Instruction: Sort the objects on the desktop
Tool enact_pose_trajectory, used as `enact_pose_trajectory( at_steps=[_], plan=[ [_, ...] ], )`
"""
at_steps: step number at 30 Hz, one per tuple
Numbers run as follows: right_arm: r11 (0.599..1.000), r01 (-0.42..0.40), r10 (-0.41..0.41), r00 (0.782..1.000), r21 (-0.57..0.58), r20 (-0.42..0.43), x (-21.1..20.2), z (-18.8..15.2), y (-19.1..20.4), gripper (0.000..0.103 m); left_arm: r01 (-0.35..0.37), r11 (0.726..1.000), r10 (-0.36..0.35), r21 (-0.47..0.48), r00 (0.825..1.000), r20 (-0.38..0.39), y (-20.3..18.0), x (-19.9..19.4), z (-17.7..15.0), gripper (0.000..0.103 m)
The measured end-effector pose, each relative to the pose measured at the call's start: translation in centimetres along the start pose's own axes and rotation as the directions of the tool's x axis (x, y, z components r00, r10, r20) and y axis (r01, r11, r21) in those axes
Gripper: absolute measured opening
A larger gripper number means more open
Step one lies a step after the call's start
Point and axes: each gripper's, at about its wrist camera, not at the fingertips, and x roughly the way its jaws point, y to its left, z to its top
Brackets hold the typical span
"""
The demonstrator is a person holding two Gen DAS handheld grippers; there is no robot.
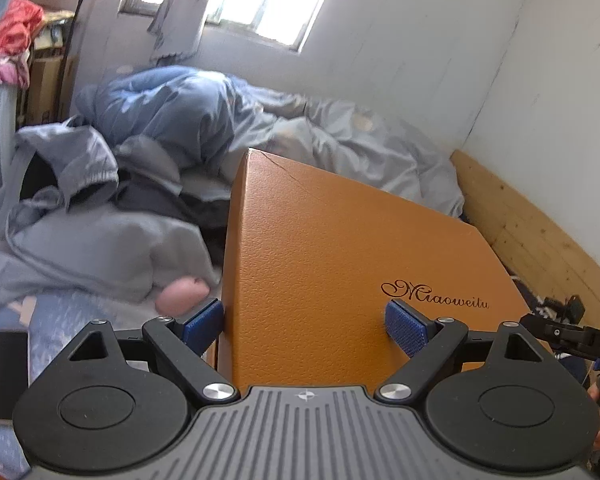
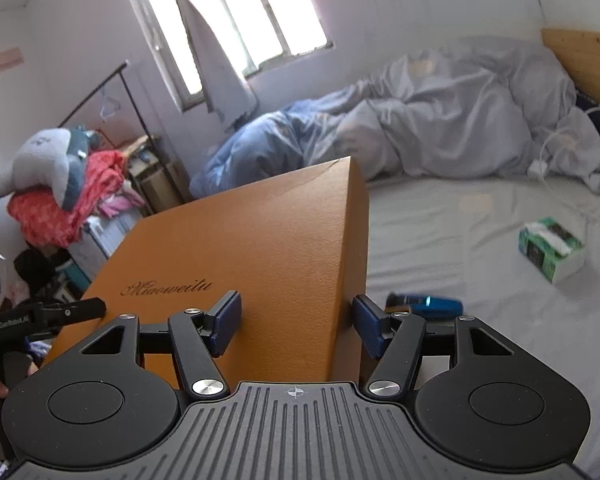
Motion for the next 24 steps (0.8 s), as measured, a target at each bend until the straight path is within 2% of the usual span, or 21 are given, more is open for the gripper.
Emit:
enact_pose_trajectory(
  at_steps=[11,24],
  plan=[
    [0.999,0.046,-0.047,0.997,-0.007,-0.068,3.2,-3.2,-2.1,0.064,-0.014,1.0,0.013,-0.015,0.997,-0.079,1.2,2.7,-4.5,0.092],
    [0.995,0.1,-0.103,0.983,-0.023,-0.152,7.3,-6.7,-4.7,0.064,-0.035,0.998,0.042,0.056,0.991,-0.128,1.6,6.5,-7.3,0.092]
  ],
)
